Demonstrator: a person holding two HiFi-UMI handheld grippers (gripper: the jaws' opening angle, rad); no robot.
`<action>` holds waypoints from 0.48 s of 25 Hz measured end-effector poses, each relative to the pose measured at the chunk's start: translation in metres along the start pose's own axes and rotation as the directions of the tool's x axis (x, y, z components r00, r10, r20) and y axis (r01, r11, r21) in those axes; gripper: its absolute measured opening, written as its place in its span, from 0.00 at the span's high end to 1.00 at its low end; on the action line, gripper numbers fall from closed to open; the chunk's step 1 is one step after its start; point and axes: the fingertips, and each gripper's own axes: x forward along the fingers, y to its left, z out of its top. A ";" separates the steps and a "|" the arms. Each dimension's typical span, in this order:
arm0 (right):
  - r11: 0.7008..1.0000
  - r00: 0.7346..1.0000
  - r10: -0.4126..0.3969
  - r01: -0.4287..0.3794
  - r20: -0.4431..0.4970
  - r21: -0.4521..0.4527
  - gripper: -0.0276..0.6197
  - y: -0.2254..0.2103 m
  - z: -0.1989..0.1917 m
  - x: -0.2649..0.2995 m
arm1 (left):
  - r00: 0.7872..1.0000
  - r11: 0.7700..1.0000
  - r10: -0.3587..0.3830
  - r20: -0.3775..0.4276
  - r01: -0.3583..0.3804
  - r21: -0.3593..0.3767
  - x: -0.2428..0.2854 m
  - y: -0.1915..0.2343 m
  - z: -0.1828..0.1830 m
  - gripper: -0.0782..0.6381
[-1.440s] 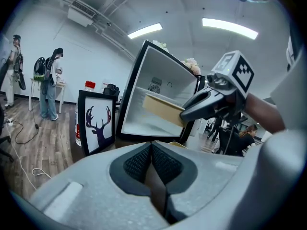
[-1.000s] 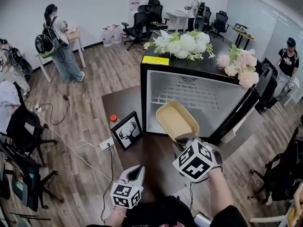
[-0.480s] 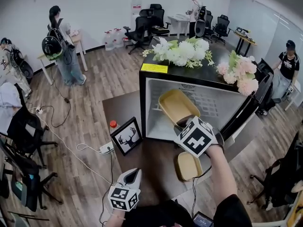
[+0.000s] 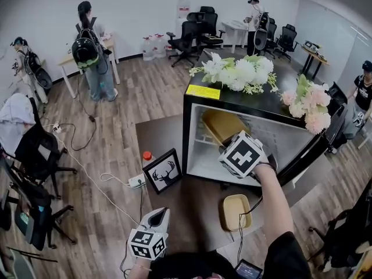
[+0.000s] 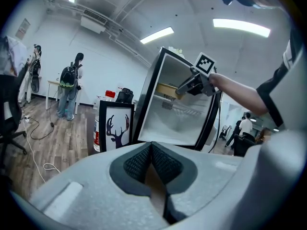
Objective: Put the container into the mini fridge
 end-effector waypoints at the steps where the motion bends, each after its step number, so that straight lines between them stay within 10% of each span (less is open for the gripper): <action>1: 1.000 1.000 0.002 -0.002 -0.006 0.001 0.91 -0.005 0.000 0.002 | 1.000 1.000 0.001 0.000 -0.001 -0.001 0.000 0.001 0.001 0.88; 12: 0.997 0.996 0.079 -0.079 -0.034 -0.011 0.91 -0.025 0.007 0.027 | 1.000 0.999 0.029 0.003 -0.028 -0.036 0.005 0.016 0.008 0.88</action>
